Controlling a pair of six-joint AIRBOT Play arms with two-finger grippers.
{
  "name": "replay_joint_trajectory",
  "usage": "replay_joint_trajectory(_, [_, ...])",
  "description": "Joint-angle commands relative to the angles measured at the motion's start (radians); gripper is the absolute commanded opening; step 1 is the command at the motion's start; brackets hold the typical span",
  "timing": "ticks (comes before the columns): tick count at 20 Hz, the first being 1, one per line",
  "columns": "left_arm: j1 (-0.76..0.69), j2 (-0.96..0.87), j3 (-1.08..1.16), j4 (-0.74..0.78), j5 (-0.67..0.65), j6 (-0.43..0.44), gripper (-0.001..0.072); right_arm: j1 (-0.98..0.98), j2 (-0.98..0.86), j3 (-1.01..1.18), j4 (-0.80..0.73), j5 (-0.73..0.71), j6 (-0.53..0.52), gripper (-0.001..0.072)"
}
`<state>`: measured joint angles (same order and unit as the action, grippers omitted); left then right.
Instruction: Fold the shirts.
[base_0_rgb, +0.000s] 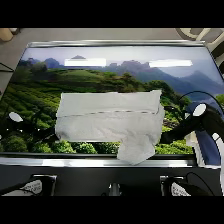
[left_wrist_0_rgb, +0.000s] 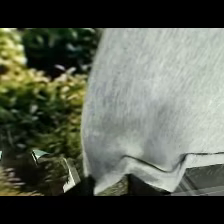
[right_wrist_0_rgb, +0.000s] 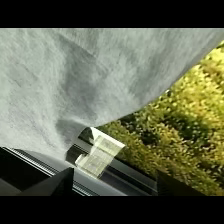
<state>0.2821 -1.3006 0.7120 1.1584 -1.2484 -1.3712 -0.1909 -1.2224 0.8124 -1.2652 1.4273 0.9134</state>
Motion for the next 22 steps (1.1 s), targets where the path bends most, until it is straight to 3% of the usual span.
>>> replay_joint_trajectory(1, [-0.021, -0.012, -0.002, -0.006, 0.034, -0.027, 0.0057, 0.001, 0.031, -0.127, 0.088, -0.041, -0.031, 0.0556])
replay_joint_trajectory(2, [-0.021, -0.011, 0.0, -0.007, 0.033, -0.027, 0.0023, 0.001, 0.031, -0.164, 0.124, -0.067, -0.042, 0.0555])
replay_joint_trajectory(7, [-0.022, 0.026, 0.0, -0.006, 0.027, -0.015, 0.0022, 0.001, 0.031, -0.279, 0.293, -0.185, -0.075, 0.0554])
replay_joint_trajectory(8, [-0.022, 0.037, 0.0, -0.006, 0.027, -0.015, 0.0022, 0.001, 0.031, -0.293, 0.322, -0.21, -0.08, 0.0521])
replay_joint_trajectory(9, [-0.022, 0.045, 0.0, -0.006, 0.027, -0.015, 0.0022, 0.001, 0.031, -0.301, 0.335, -0.225, -0.08, 0.0445])
replay_joint_trajectory(10, [-0.021, 0.052, 0.0, -0.006, 0.027, -0.015, 0.0022, 0.001, 0.031, -0.301, 0.338, -0.225, -0.079, 0.0265])
replay_joint_trajectory(11, [-0.021, 0.057, 0.0, -0.006, 0.027, -0.014, 0.0022, 0.001, 0.031, -0.299, 0.339, -0.224, -0.078, 0.0009])
replay_joint_trajectory(14, [-0.022, 0.091, 0.041, -0.016, 0.011, 0.029, 0.0021, 0.0, 0.063, -0.211, 0.338, -0.158, -0.123, 0.0014])
replay_joint_trajectory(17, [-0.022, 0.148, 0.177, -0.018, -0.011, 0.034, 0.002, 0.0, 0.105, 0.025, 0.329, -0.137, -0.089, 0.0014])
replay_joint_trajectory(22, [-0.022, 0.039, 0.423, -0.018, 0.042, -0.047, 0.0019, 0.001, -0.076, 0.36, 0.316, -0.333, -0.035, 0.0013])
